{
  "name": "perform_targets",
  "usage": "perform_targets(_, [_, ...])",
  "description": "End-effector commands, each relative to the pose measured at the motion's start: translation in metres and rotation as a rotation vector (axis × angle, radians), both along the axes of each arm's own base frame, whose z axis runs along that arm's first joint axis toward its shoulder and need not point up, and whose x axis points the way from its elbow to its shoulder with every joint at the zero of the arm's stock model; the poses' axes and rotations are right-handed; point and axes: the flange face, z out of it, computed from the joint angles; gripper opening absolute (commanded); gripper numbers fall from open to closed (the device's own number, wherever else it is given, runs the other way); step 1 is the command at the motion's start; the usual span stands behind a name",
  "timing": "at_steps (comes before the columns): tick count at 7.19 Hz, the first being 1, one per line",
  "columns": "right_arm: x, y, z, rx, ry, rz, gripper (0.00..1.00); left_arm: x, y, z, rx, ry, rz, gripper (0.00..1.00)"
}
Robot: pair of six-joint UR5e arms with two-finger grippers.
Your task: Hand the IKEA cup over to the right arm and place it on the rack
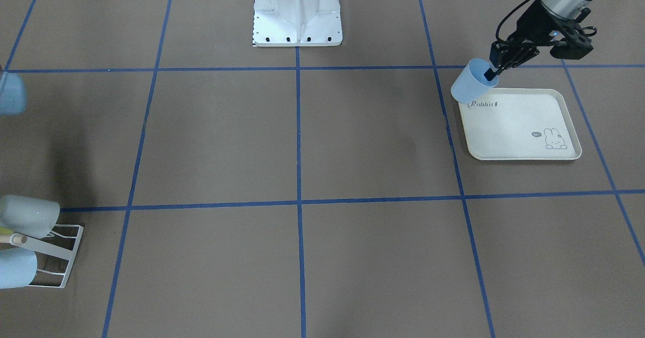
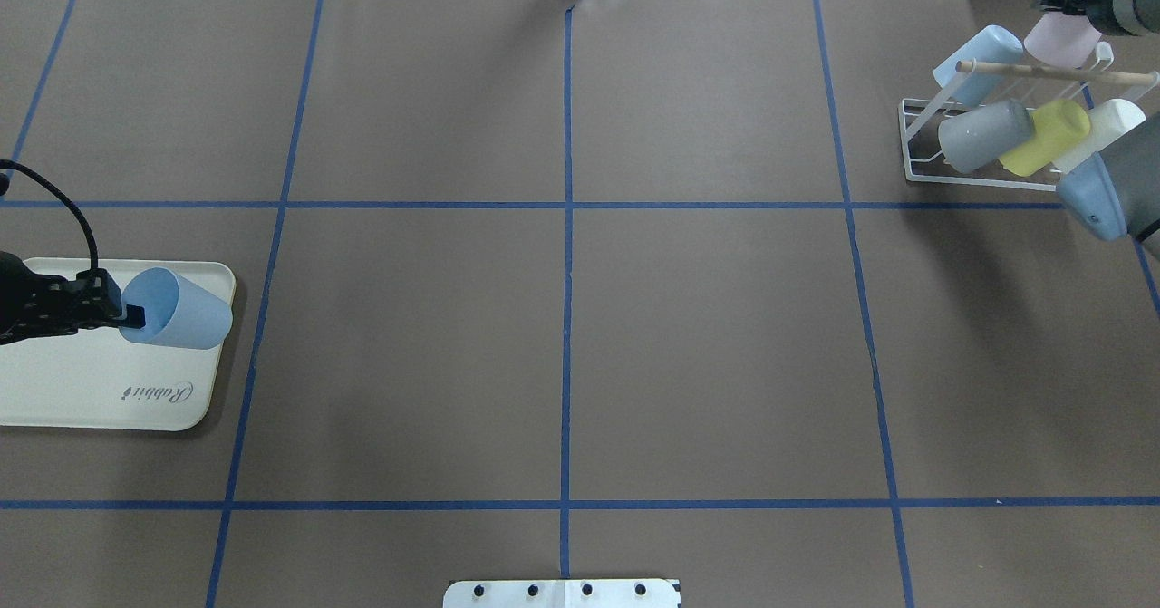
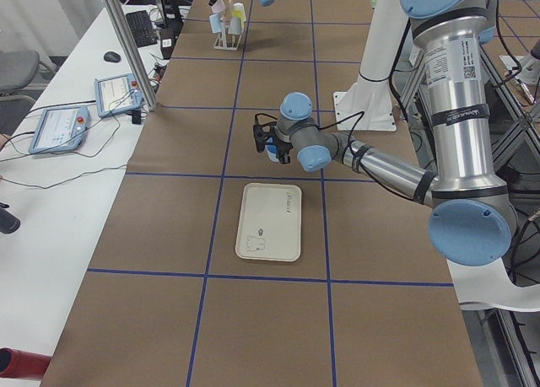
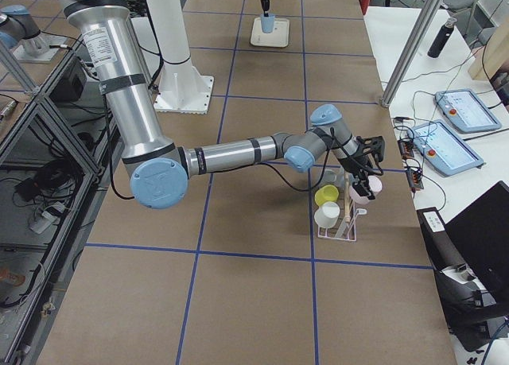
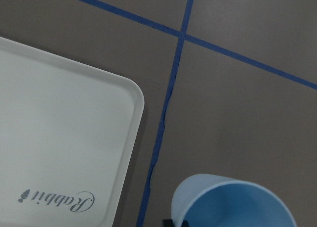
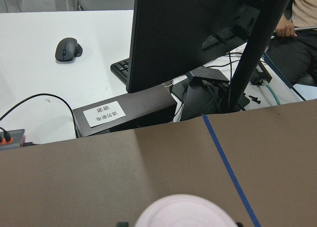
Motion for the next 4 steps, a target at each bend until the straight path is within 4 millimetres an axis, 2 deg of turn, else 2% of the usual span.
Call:
perform_targets(1, [-0.002,-0.0017,0.0086,-0.014,0.008,-0.005,0.0,-0.0008,0.0003,-0.0024,0.001,0.004,-0.002,0.0])
perform_targets(3, [-0.0022,-0.0031,0.0158,0.002,0.003,-0.002,0.0,-0.0016,0.0013,-0.0062,0.006,0.009,-0.003,0.0])
perform_targets(4, [-0.0016,-0.0016,0.0167,0.01,-0.004,0.001,0.04,-0.0027,0.0025,-0.0091,0.008,0.012,-0.004,0.0])
